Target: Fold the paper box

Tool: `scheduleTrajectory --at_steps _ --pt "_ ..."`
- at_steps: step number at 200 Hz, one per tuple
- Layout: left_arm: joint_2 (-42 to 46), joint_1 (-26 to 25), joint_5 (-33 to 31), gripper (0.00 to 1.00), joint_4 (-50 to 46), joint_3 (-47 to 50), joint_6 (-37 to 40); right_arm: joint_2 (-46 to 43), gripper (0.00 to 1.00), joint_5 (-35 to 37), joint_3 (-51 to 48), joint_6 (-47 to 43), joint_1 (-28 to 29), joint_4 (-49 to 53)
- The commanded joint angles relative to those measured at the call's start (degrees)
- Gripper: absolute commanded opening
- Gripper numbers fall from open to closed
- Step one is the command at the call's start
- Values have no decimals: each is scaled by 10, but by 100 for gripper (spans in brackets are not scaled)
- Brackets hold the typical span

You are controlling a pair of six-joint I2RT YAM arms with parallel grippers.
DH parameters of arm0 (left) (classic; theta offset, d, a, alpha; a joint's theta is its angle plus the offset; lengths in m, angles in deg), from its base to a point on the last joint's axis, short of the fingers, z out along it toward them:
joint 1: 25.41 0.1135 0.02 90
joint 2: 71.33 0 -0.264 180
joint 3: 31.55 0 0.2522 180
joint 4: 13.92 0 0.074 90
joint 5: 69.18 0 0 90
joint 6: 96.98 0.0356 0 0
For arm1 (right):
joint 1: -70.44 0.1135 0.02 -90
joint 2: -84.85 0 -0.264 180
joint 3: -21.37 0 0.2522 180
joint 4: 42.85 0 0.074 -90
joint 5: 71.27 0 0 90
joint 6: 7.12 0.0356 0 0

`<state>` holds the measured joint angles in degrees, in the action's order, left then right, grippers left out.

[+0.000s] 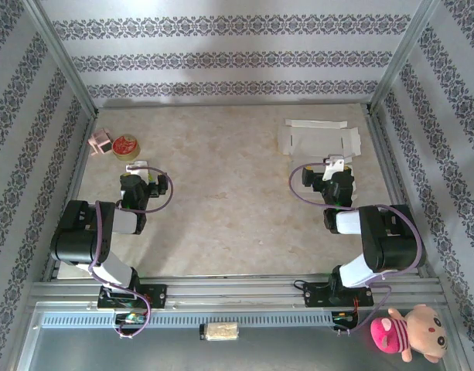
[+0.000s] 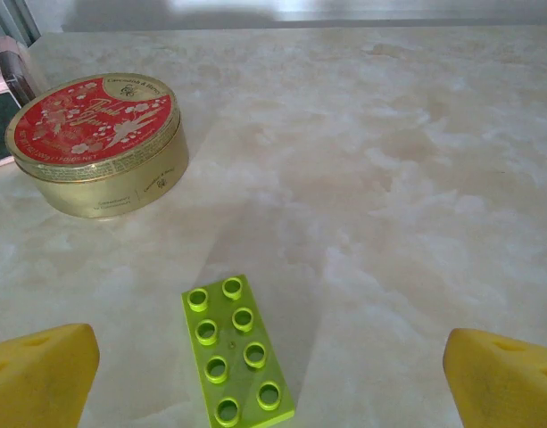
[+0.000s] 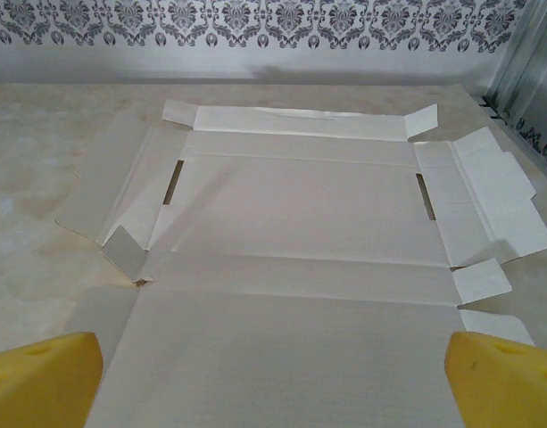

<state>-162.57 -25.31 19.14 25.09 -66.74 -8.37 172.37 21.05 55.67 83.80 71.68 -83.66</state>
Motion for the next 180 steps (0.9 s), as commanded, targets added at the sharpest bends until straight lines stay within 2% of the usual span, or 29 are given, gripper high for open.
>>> scheduleTrajectory --at_steps 1,59,90,107,123,139,156,167,180 --pt "-1 -2 9 99 16 -7 10 3 98 -3 9 9 -2 -4" --pt "0 -2 -9 99 27 -2 4 3 98 -5 9 10 -3 -3" --pt "1 -2 12 99 49 11 13 -32 98 4 0 6 3 6" --pt "7 -3 22 99 85 31 16 -92 98 38 10 10 13 86" --pt "45 -13 -19 99 94 53 15 -157 98 57 41 38 21 214" --pt "124 -29 -73 99 31 57 16 -197 98 36 86 88 27 324" --pt "218 -46 -108 99 -119 20 -11 -190 98 -26 154 120 28 424" --pt "269 -55 -101 99 -221 -17 -75 -161 97 -54 213 139 30 493" --pt "298 -66 -56 99 -295 -56 -160 -108 98 -73 297 155 29 571"
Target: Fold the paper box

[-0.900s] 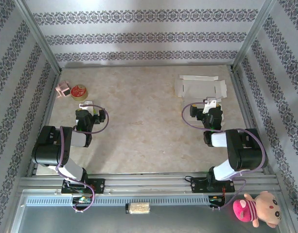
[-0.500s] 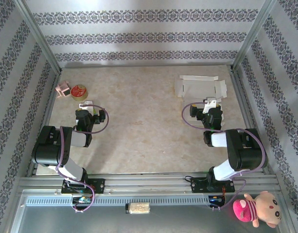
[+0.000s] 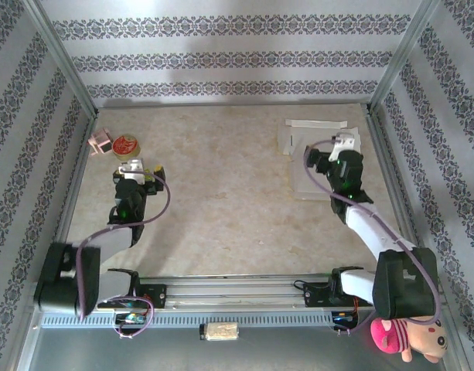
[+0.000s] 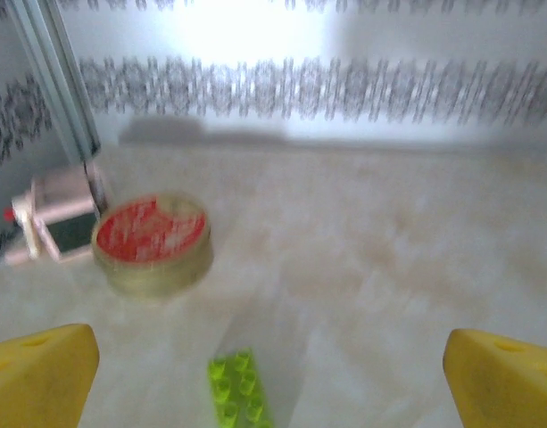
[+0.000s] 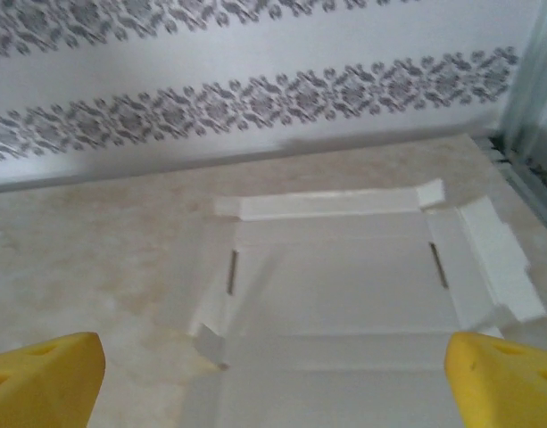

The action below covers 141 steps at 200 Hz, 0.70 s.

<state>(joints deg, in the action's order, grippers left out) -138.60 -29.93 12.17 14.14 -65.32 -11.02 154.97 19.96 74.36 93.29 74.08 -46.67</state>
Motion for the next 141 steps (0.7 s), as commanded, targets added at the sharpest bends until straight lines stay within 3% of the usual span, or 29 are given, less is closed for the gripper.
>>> scheduleTrajectory --at_steps 1,35,56,75,100,141 --pt "59 -23 19 99 -190 -73 -140 70 98 -63 116 61 6 206" --pt "34 -114 144 99 -279 -154 -337 225 97 -59 323 73 -14 348" --pt "-14 -184 223 100 -268 -185 -396 316 94 -56 431 78 -40 402" --pt "-54 -236 268 99 -261 -210 -414 394 96 -32 527 68 -59 452" --pt "-80 -288 283 100 -261 -231 -391 478 98 16 643 62 -93 517" --pt "-67 -306 262 100 -288 -231 -335 565 98 -17 753 63 -154 603"
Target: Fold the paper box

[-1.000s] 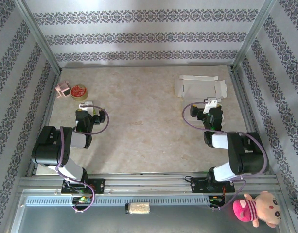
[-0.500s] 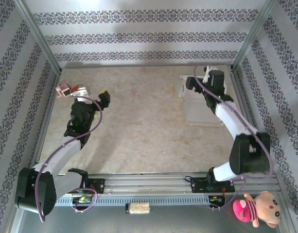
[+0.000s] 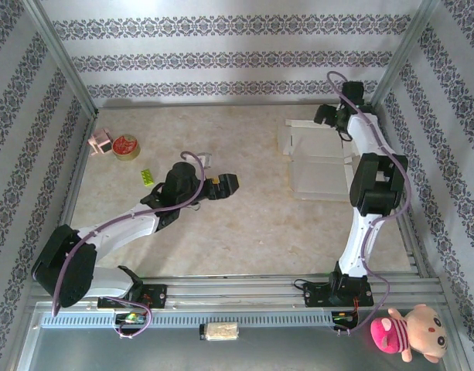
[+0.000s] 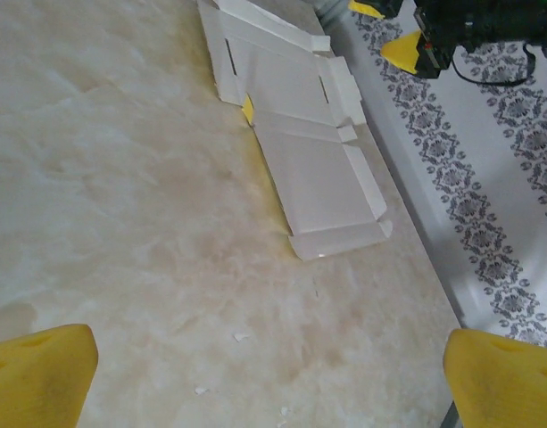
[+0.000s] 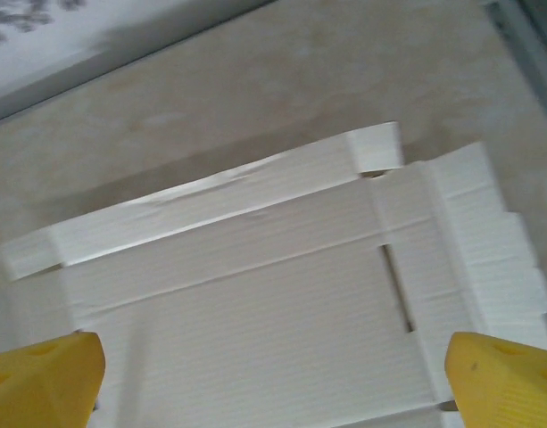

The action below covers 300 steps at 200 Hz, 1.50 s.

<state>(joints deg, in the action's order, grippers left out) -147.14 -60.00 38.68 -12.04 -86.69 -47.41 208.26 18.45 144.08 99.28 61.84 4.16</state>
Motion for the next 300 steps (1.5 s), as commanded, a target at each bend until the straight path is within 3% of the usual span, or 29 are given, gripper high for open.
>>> scheduleTrajectory --at_steps 1,63,104,128,149,216,252,300 --pt "20 -5 -5 100 -27 -16 30 34 98 -2 57 3 -34 96" --pt "47 -5 -25 99 -46 -5 53 110 98 -61 105 12 -105 137" --pt "53 -5 -38 99 -43 9 48 153 98 -80 141 -13 -111 154" --pt "56 -5 -43 99 -60 6 45 195 91 -96 202 -33 -108 201" --pt "67 -5 -56 99 -77 4 46 202 83 -96 222 -53 -107 211" --pt "87 -4 -76 99 -94 12 47 201 39 -120 224 -62 -106 209" --pt "93 -4 -83 99 -97 17 50 201 28 -118 224 -85 -96 212" --pt "104 -2 -111 99 -108 27 66 190 5 -89 215 -112 -74 224"
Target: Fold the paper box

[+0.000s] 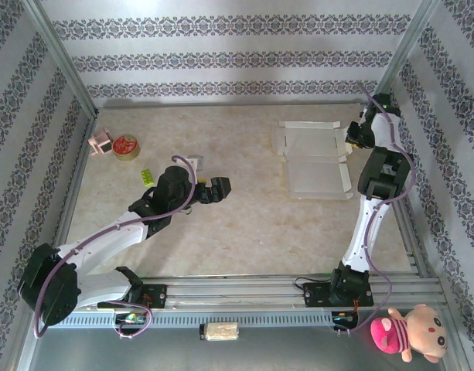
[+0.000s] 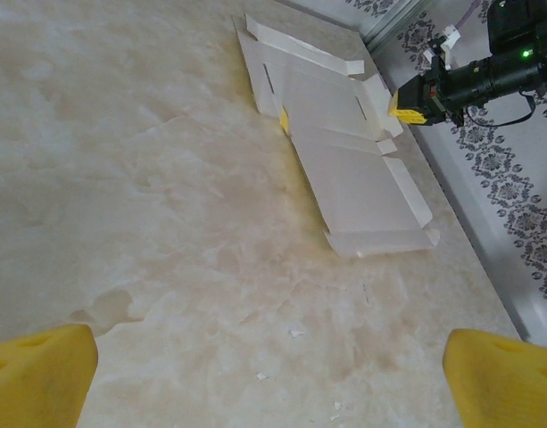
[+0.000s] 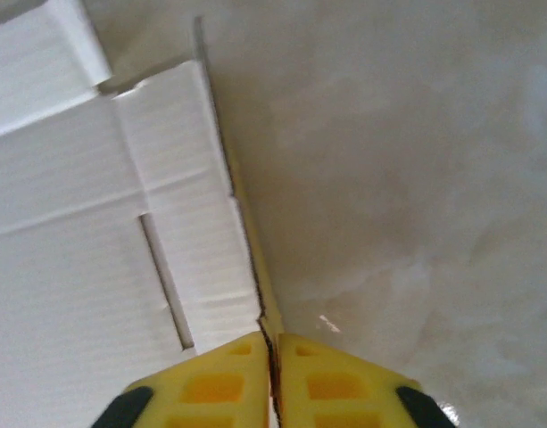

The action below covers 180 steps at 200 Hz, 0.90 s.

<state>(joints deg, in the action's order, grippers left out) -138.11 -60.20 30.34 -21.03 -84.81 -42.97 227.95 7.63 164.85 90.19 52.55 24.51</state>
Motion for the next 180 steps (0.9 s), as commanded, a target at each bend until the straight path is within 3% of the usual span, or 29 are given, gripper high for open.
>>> scheduleTrajectory --at_steps 1,19,54,86,129,180 --pt "14 0 -28 99 -21 8 21 -7 5 19 7 -22 19 21" --pt "16 7 -46 99 -55 -4 21 -29 0 30 -8 -33 38 16" --pt "14 44 -37 99 -98 -23 7 -95 0 26 -61 -34 86 -2" --pt "-14 116 2 99 -157 -59 2 -212 0 10 -245 -36 167 -110" --pt "-77 218 101 98 -136 -67 -10 -312 0 20 -452 1 299 -250" --pt "-162 259 65 90 -181 -87 -6 -368 0 37 -536 27 394 -294"
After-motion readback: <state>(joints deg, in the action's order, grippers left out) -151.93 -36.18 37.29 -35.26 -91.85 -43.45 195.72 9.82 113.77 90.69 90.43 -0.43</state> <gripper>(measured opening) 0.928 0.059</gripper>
